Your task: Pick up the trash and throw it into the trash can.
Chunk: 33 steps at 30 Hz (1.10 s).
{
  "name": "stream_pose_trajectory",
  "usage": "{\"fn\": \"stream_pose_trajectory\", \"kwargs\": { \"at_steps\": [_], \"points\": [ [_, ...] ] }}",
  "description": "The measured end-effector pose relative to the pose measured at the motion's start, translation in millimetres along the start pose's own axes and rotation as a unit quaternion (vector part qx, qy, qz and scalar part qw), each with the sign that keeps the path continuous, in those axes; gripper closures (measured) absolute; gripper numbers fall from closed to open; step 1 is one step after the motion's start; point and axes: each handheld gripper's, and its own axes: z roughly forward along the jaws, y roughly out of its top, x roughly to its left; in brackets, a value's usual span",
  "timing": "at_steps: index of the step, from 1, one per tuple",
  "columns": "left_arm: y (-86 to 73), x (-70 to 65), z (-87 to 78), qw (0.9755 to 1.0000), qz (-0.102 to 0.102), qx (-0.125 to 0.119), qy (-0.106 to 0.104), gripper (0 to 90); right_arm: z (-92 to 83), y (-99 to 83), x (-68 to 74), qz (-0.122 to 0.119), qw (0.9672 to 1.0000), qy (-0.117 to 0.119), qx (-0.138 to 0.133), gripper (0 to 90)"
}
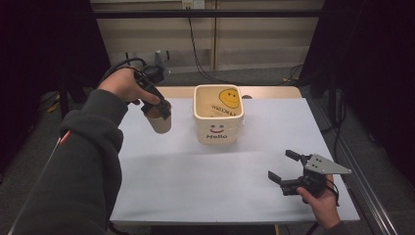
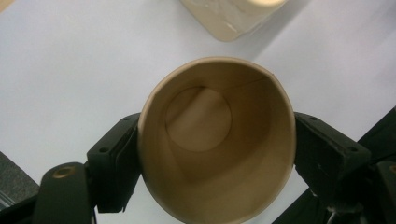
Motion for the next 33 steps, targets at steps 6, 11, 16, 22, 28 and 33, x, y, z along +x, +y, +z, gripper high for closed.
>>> {"fn": "stream_pose_trajectory", "kwargs": {
  "at_steps": [6,11,16,22,28,33],
  "points": [
    [7.1,-1.8,-15.4,1.0000,-0.003,0.002,0.000,22.0,-0.2,0.0,-0.2,0.000,1.0000,0.001,-0.001,1.5],
    [11.4,-3.4,-27.1,1.0000,0.003,0.006,0.003,22.3,-0.1,0.1,0.2,0.004,1.0000,0.000,-0.002,1.5],
    [15.0,-5.8,-35.9,0.9999,-0.003,0.010,0.006,22.4,-0.3,0.2,0.2,0.004,1.0000,0.001,-0.003,1.5],
    [19.6,-6.1,-44.5,0.9999,-0.004,0.012,0.000,22.5,-0.4,0.3,0.4,0.005,1.0000,0.000,-0.003,1.5],
    [24.4,-5.4,-52.1,0.9998,-0.006,0.016,0.003,22.7,-0.5,0.1,0.0,-0.002,1.0000,0.003,-0.001,1.5],
    [28.7,-7.0,-60.6,0.9998,-0.008,0.014,0.009,22.9,-0.4,0.2,0.2,0.004,1.0000,0.002,-0.003,1.5]
  ]
}}
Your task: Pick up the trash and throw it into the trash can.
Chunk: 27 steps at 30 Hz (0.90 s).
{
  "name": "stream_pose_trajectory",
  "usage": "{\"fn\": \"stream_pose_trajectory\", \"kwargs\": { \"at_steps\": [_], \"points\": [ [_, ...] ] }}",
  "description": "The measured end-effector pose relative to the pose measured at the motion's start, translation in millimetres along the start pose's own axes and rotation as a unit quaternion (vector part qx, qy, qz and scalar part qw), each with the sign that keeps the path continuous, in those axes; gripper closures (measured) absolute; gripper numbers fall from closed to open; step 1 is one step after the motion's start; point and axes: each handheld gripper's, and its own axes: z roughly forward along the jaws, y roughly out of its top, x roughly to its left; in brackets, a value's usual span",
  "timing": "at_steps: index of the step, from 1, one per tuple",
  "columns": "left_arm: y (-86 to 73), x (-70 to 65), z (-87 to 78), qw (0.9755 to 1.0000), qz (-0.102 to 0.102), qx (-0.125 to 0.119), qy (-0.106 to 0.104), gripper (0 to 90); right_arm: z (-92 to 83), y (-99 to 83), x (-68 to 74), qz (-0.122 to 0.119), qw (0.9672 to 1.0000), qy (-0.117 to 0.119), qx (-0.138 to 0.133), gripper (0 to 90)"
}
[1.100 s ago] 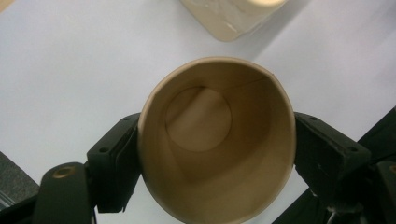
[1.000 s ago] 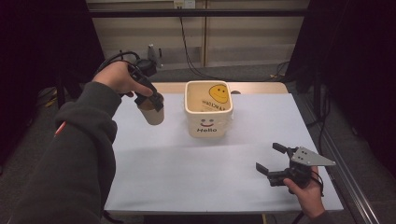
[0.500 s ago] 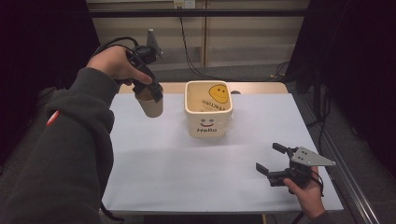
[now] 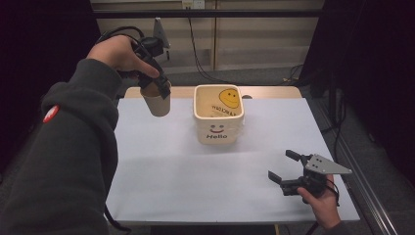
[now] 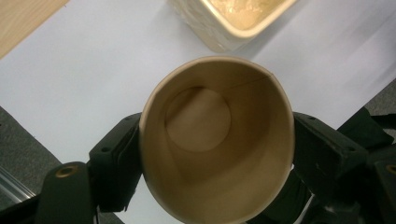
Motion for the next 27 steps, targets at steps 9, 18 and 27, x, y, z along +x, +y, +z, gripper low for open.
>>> {"fn": "stream_pose_trajectory", "kwargs": {
  "at_steps": [9,18,27],
  "points": [
    [11.3,-3.0,-11.2,1.0000,0.006,0.002,0.002,22.9,-0.5,0.2,0.0,0.002,1.0000,0.000,0.001,1.5],
    [29.4,-10.7,-9.4,0.9999,0.011,-0.005,-0.001,23.2,-1.2,0.3,-1.2,0.002,1.0000,0.006,0.004,1.5],
    [51.4,-22.3,-8.1,0.9996,0.025,-0.012,0.000,23.4,-1.1,-0.1,-1.3,0.001,1.0000,0.002,0.000,1.5]
  ]
}}
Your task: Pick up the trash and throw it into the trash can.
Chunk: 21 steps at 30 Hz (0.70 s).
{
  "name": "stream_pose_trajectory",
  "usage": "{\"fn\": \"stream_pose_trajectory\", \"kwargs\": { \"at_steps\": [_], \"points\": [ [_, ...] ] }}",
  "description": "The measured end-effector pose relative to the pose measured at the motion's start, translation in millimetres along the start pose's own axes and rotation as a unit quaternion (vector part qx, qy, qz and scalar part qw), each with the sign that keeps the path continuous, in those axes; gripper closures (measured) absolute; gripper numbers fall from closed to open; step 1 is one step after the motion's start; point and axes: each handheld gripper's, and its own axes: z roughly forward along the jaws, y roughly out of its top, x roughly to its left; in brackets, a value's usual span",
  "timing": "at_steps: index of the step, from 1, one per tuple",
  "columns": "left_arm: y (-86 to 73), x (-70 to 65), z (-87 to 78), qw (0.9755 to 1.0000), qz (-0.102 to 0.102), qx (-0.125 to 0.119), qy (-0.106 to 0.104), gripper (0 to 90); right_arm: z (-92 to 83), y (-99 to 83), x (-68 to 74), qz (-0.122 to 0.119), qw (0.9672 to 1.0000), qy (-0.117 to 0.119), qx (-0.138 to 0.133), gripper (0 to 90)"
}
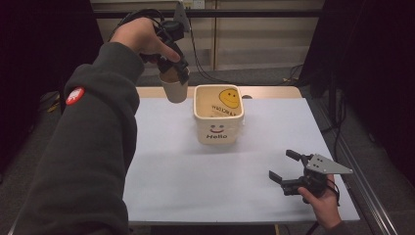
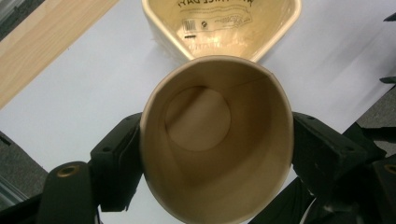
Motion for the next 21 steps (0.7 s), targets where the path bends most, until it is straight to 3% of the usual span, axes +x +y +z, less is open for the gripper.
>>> {"fn": "stream_pose_trajectory", "kwargs": {
  "at_steps": [2,4,11,15,21],
  "points": [
    [4.1,-2.3,2.0,1.0000,-0.003,-0.005,0.001,23.4,-1.2,0.5,-0.7,-0.002,0.9999,0.009,0.008,1.5],
    [9.4,-5.1,3.2,1.0000,0.000,-0.005,-0.002,23.4,0.2,-0.1,0.0,0.000,1.0000,0.001,-0.002,1.5],
    [22.9,-11.3,8.2,0.9998,0.015,-0.016,-0.002,23.4,0.3,-0.1,0.1,0.002,1.0000,0.002,-0.002,1.5],
    [29.0,-14.6,13.7,0.9996,0.008,-0.028,-0.002,23.4,0.1,0.0,0.6,0.003,1.0000,0.001,-0.002,1.5],
    [36.8,-16.5,22.1,0.9992,0.016,-0.036,0.000,23.3,-0.1,0.0,0.0,0.003,1.0000,0.001,-0.002,1.5]
  ]
}}
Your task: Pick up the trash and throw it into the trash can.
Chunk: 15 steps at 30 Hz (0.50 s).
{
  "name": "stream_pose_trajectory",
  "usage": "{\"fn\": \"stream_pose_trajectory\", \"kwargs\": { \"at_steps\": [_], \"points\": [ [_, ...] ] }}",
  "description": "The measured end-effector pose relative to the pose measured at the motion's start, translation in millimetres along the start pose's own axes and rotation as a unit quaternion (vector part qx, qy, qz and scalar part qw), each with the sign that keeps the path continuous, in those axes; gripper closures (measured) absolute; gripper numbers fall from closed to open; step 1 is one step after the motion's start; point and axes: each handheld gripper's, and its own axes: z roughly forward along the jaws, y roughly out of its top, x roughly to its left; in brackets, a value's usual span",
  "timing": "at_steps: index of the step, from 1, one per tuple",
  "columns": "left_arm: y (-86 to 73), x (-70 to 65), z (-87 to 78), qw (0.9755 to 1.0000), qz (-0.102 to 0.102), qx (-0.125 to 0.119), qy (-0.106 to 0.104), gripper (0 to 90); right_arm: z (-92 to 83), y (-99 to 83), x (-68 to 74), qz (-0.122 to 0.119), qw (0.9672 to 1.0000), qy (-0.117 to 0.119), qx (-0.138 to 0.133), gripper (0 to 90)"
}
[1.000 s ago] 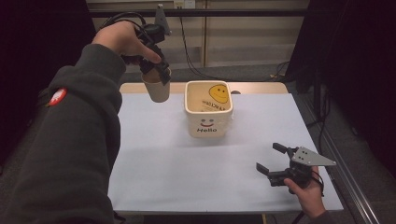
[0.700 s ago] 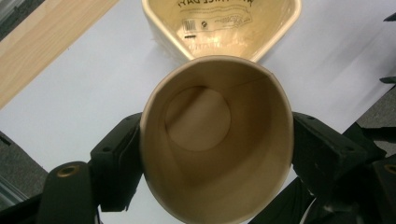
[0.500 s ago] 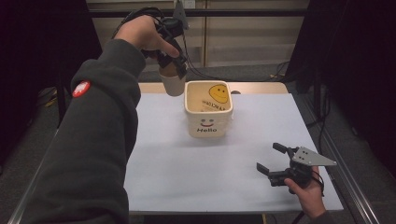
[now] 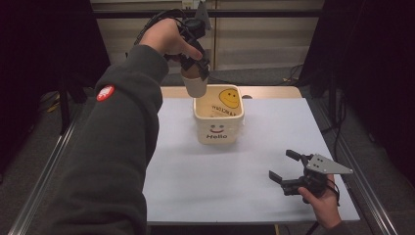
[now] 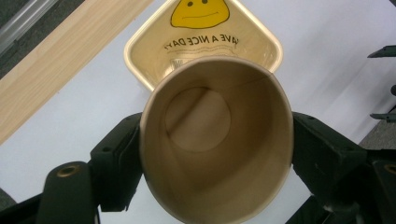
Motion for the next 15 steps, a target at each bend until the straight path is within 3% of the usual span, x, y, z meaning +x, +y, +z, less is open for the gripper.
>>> {"fn": "stream_pose_trajectory", "kwargs": {
  "at_steps": [3,4,7,15],
  "points": [
    [3.0,0.1,4.7,0.9999,0.008,0.006,-0.007,23.3,-0.3,0.0,-0.4,-0.001,1.0000,-0.001,-0.001,1.5],
    [3.6,-1.5,6.7,1.0000,-0.001,0.001,-0.006,23.3,-0.2,-0.1,-0.5,-0.001,1.0000,0.000,-0.001,1.5],
    [6.5,-1.4,9.4,0.9999,0.010,0.003,-0.009,23.3,-0.7,0.1,-1.0,-0.001,1.0000,-0.001,0.001,1.5],
    [9.6,-2.8,23.6,0.9998,0.008,-0.001,-0.016,23.2,-0.2,0.0,-0.3,0.004,1.0000,-0.003,-0.004,1.5]
  ]
}}
